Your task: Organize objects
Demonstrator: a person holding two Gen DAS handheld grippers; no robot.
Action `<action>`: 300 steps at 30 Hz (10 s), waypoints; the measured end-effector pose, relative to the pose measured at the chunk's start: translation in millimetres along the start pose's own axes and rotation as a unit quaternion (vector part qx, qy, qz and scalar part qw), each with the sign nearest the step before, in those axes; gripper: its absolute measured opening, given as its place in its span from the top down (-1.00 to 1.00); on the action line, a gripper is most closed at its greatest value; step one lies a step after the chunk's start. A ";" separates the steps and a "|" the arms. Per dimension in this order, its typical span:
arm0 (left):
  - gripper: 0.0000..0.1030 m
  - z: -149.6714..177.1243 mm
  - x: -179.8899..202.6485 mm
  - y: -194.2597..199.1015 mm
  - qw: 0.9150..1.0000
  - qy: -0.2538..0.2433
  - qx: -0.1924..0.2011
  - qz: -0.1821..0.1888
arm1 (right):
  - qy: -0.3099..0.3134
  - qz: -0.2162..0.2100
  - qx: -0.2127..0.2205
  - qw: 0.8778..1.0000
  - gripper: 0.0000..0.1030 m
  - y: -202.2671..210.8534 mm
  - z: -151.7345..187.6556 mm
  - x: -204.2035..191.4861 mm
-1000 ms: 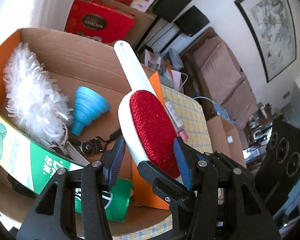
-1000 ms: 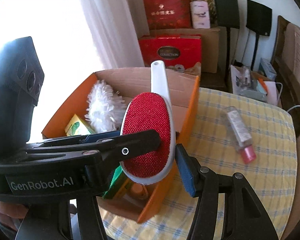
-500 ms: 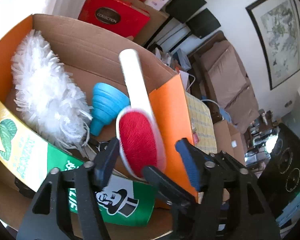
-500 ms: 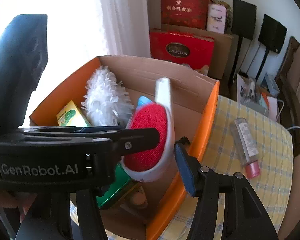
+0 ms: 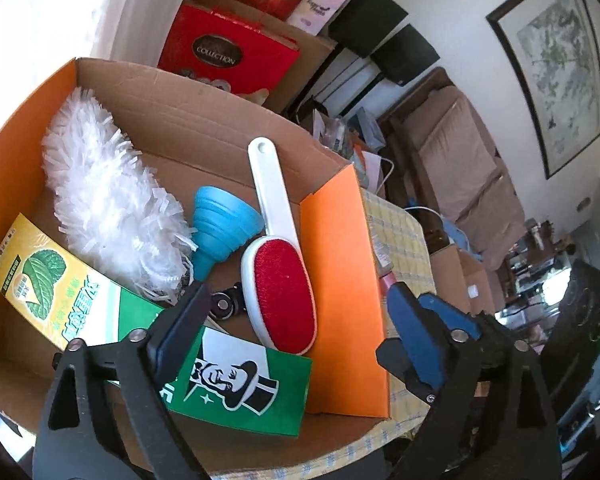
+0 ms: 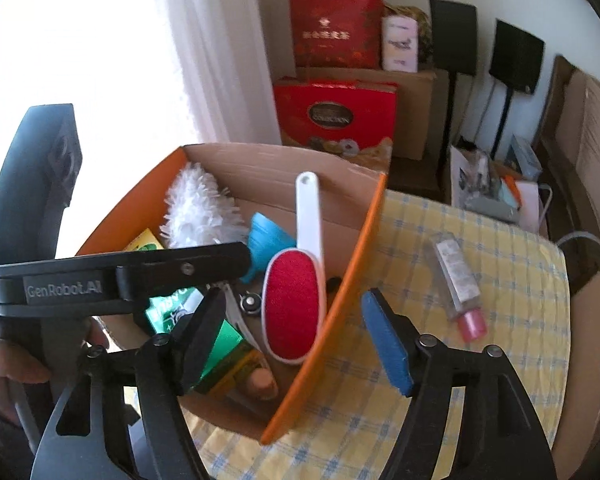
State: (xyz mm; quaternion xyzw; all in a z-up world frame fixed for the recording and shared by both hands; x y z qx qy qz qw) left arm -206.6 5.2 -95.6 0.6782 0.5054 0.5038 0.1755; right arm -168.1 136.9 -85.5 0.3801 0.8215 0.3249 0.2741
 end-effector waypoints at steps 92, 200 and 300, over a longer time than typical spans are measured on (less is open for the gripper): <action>-0.55 8.0 157.2 -121.5 0.985 -0.143 -0.070 -0.066 | -0.117 0.043 0.003 0.992 0.43 -36.9 59.7 185.9; -0.31 -41.5 -82.3 -3.1 0.995 0.072 -0.007 -0.074 | -0.024 -0.050 -0.058 0.997 0.14 -95.5 -39.3 -44.6; -0.99 165.0 52.6 96.9 0.964 -0.144 0.116 -0.193 | -0.109 0.163 0.082 0.977 -0.99 147.4 142.3 27.4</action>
Point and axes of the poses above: each gripper's, at about its wrist camera, not at the fingertips, and y roughly against the way its jaws point, x to its right, z to its underside, the point moved 7 cm from there along -y, roughly the way its jaws point, and after that the axes turned 5 degrees about -z, right-handed, at the moved point
